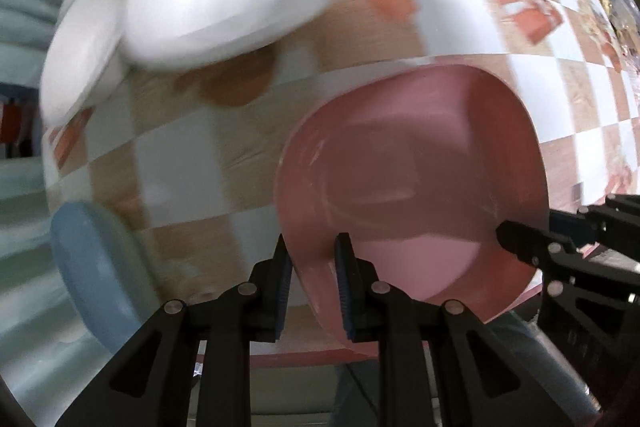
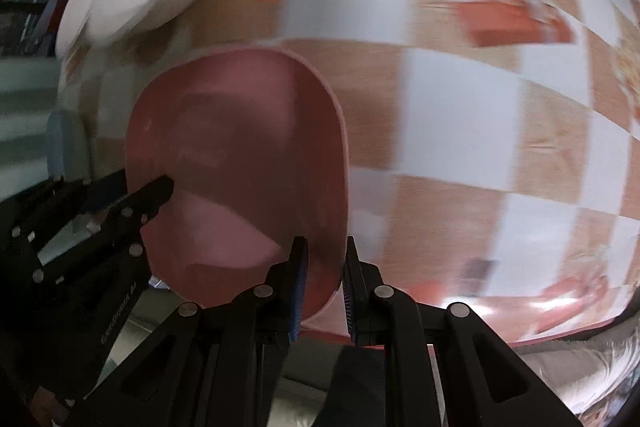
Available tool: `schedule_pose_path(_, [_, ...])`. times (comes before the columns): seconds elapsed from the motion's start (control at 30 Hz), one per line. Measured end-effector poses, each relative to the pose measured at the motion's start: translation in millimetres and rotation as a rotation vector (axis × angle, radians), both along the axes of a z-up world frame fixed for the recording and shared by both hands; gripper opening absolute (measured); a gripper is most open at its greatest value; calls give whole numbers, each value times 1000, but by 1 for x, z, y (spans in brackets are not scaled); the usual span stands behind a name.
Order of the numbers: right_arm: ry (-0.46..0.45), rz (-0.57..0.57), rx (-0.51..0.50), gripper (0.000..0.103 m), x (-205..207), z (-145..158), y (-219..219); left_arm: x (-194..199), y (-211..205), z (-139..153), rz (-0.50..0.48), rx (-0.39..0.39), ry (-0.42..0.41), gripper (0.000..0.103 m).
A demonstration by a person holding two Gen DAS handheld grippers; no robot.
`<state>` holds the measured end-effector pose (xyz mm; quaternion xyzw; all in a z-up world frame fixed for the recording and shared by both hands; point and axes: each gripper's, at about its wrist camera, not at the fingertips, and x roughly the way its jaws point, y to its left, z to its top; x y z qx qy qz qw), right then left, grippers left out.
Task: Organize plates and bowls
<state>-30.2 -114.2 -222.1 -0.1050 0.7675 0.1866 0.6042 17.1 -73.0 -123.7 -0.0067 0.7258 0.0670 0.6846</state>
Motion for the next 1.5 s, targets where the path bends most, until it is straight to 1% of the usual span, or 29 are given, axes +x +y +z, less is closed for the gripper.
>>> schedule_pose_path(0.1, [-2, 1, -8, 19, -10, -1, 15, -8, 16, 0, 8, -11, -16, 22])
schedule_pose_path(0.17, [-3, -32, -20, 19, -10, -2, 14, -10, 16, -1, 4, -27, -24, 22])
schedule_pose_path(0.23, [-1, -59, -23, 19, -5, -4, 8, -12, 16, 1, -17, -18, -35, 22])
schedule_pose_path(0.27, [-4, -71, -28, 19, -2, -4, 6, -21, 24, 6, -26, -13, -42, 22])
schedule_pose_path(0.3, [-5, -78, -33, 19, 1, -4, 4, -22, 23, 6, -30, -10, -46, 23])
schedule_pose_path(0.33, [-5, -82, -36, 19, 14, -7, -3, -24, 20, 6, -29, -10, -49, 23])
schedule_pose_path(0.47, [-13, -106, -44, 20, 12, -5, -1, -24, 9, 6, -28, -21, -57, 23])
schedule_pose_path(0.53, [-12, -109, -48, 20, 13, -4, -3, -27, 10, 7, -28, -30, -53, 23])
schedule_pose_path(0.57, [-14, -109, -51, 20, 11, -2, -1, -30, 17, 7, -27, -36, -53, 23])
schedule_pose_path(0.6, [-17, -108, -52, 20, 7, 0, 1, -31, 38, 12, -29, -41, -56, 23])
schedule_pose_path(0.73, [-7, -122, -49, 20, -9, 3, 4, -32, 45, 22, -39, -41, -72, 23])
schedule_pose_path(0.87, [-15, -126, -44, 20, -12, 15, 4, -25, 50, 43, -43, -49, -97, 23])
schedule_pose_path(1.0, [-37, -107, -38, 20, -14, 31, 13, -26, 53, 61, -57, -30, -122, 23])
schedule_pose_path(1.1, [-53, -78, -26, 20, -14, 43, 28, -31, 65, 72, -35, -17, -140, 23])
schedule_pose_path(1.23, [-61, -26, -5, 20, -15, 55, 49, -39, 89, 86, 26, -13, -155, 23])
schedule_pose_path(1.4, [-59, 53, 17, 20, -25, 70, 90, -56, 121, 92, 105, 15, -173, 23])
schedule_pose_path(1.47, [-59, 86, 25, 20, -30, 72, 109, -68, 135, 87, 143, 28, -184, 23])
schedule_pose_path(1.5, [-58, 104, 28, 20, -33, 74, 117, -71, 141, 89, 159, 34, -186, 23])
